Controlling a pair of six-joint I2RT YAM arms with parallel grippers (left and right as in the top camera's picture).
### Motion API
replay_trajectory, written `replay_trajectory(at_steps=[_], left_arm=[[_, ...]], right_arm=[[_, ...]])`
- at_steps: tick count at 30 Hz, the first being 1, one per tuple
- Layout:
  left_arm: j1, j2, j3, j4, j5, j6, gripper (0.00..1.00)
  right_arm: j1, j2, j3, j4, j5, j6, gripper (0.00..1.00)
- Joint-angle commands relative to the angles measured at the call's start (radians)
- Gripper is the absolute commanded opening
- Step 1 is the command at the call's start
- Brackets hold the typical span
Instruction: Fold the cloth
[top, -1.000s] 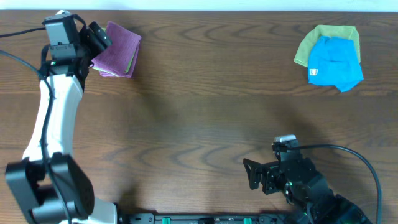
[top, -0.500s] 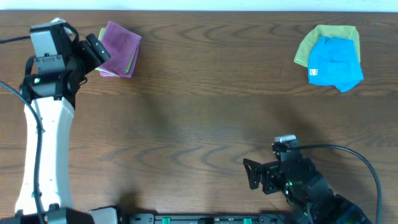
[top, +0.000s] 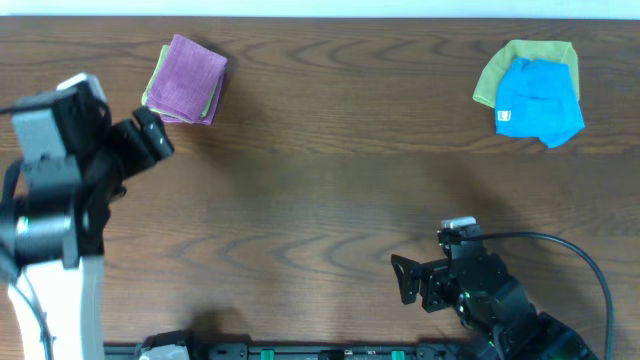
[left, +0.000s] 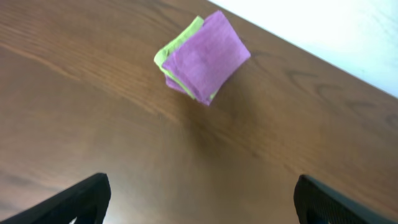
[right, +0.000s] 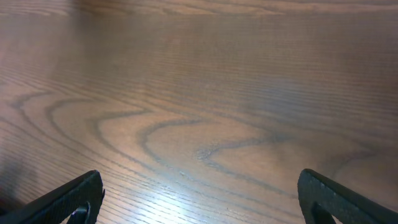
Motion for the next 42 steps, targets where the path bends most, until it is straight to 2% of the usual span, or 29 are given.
replay_trajectory(at_steps=[1,7,16,23,32,42], left_arm=[[0.001,-0.068,-0.004,-0.049,-0.001,0.051,0.95],[0.001,-0.226,-0.057,-0.143,-0.001,0.072,0.95],[0.001,-0.424,-0.188,-0.136,0.001,0.071,0.95],[0.0,-0.562,-0.372,-0.015,0.007,0.073,0.95],[-0.021,-0.78,-0.651,0.132,0.007,0.164,0.95],[-0.109,-0.959,-0.845,0.15,-0.005,0.271,0.95]], right_arm=[[-0.003,-0.005,-0.006,-0.002,0.014,0.01,0.99],[-0.003,-0.005,-0.006,-0.002,0.014,0.01,0.99],[-0.003,-0.005,-0.006,-0.002,0.014,0.01,0.99],[-0.003,-0.005,-0.006,-0.002,0.014,0.01,0.99],[-0.003,-0.005,-0.006,-0.002,0.014,0.01,0.99],[-0.003,-0.005,-0.006,-0.002,0.014,0.01,0.99]])
